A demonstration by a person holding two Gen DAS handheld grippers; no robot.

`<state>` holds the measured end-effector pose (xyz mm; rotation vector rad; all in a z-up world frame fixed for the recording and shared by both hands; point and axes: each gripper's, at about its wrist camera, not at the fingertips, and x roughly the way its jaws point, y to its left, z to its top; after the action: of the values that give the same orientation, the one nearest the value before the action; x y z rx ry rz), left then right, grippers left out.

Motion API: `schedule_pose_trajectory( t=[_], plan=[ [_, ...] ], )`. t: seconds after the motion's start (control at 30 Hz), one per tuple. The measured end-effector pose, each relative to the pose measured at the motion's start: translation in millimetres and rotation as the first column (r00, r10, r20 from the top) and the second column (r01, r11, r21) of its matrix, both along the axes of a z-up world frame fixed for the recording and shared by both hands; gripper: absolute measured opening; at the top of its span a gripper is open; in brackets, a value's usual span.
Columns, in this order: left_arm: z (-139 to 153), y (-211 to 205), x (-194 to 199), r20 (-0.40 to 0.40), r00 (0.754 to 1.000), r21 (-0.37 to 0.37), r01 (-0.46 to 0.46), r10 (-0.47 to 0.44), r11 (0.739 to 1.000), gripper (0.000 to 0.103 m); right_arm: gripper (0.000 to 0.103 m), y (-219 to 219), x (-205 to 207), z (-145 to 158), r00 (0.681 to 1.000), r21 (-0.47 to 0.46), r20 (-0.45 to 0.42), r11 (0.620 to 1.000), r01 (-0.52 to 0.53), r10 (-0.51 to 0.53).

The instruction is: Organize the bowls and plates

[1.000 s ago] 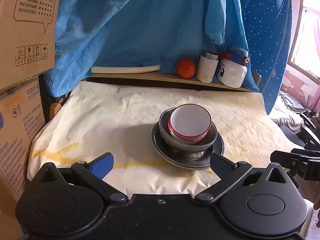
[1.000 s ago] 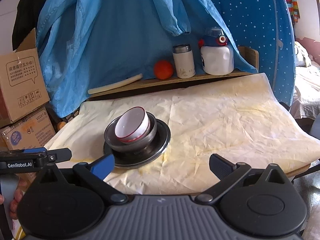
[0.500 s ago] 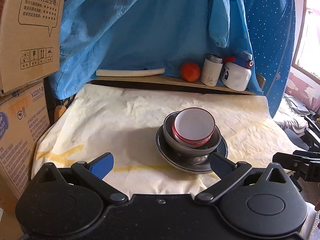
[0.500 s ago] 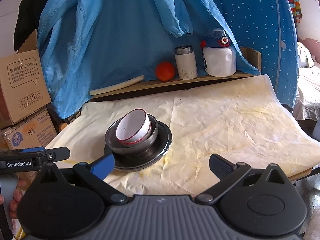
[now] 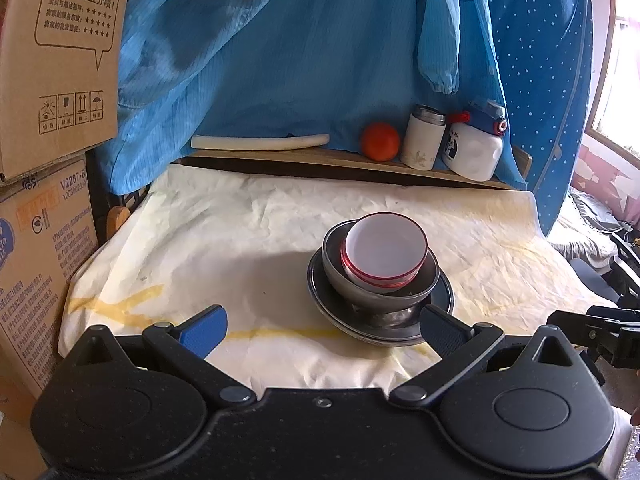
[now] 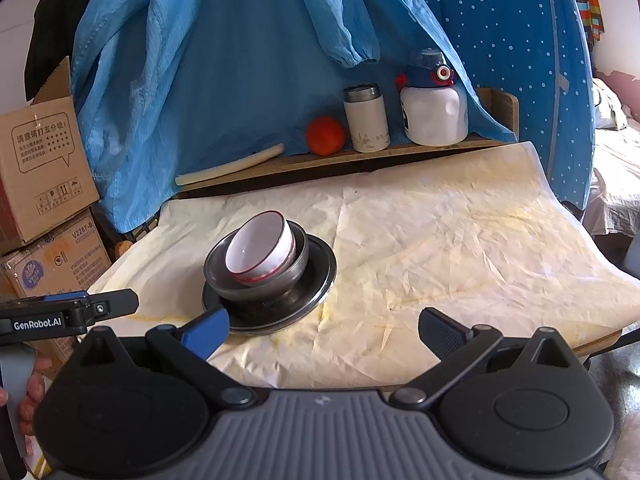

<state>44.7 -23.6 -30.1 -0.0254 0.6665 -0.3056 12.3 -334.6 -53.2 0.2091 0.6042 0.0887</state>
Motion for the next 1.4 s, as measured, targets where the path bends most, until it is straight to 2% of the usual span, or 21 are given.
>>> schedule_pose_trajectory(
  t=[1.4],
  plan=[
    [-1.6,3.5,-6.4,0.002,1.000,-0.004,-0.025,0.025,1.000,0.102,0.103,4.8,-2.6,-3.1,1.000,-0.011,-0.007,1.000,-0.013,0.013]
  ],
)
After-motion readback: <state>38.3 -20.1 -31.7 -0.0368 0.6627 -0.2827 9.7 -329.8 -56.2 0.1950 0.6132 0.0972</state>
